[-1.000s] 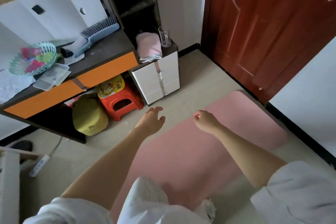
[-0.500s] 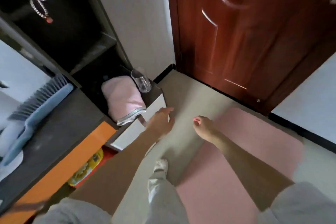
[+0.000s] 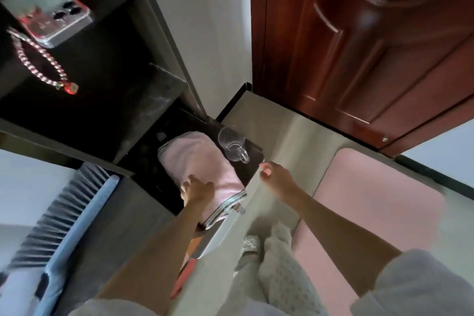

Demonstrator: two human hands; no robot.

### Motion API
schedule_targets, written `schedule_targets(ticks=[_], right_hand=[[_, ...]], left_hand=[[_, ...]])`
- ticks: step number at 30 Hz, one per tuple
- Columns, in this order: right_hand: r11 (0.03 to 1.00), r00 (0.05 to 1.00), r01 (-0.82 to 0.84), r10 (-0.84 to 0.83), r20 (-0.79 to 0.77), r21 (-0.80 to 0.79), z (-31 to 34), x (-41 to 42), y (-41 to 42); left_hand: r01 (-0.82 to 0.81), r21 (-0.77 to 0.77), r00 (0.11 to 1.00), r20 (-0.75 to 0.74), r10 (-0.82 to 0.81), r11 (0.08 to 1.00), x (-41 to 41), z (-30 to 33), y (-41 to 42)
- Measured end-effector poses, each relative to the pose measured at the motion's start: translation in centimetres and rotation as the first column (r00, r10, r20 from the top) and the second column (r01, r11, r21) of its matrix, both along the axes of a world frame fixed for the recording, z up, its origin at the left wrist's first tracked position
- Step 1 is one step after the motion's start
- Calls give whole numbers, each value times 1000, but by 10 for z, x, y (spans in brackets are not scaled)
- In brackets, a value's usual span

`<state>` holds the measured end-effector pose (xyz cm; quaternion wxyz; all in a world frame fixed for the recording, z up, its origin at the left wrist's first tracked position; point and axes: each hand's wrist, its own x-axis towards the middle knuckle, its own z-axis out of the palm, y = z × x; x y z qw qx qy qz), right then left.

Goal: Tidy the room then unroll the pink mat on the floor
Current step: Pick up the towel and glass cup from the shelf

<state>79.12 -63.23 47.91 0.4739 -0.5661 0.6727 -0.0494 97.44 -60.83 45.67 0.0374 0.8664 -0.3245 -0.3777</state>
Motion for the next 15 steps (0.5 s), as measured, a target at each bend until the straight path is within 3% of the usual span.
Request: schedule_targets(ticks=[5, 8, 13, 15], right_hand=[[999, 999, 16, -19, 51, 48, -27, 32, -40], [993, 999, -20, 15, 38, 116, -54, 45, -64], [974, 992, -127, 125, 24, 187, -66, 52, -81], [978, 996, -81, 74, 41, 194, -69, 53, -86]], left_hand=[[-201, 55, 979, -24, 203, 978, 19, -31, -24], [-387, 135, 914, -72, 399, 912, 26, -47, -39], [-471, 129, 877, -39, 479, 873, 40, -59, -48], [-472, 101, 864, -143, 483, 876, 43, -61, -54]])
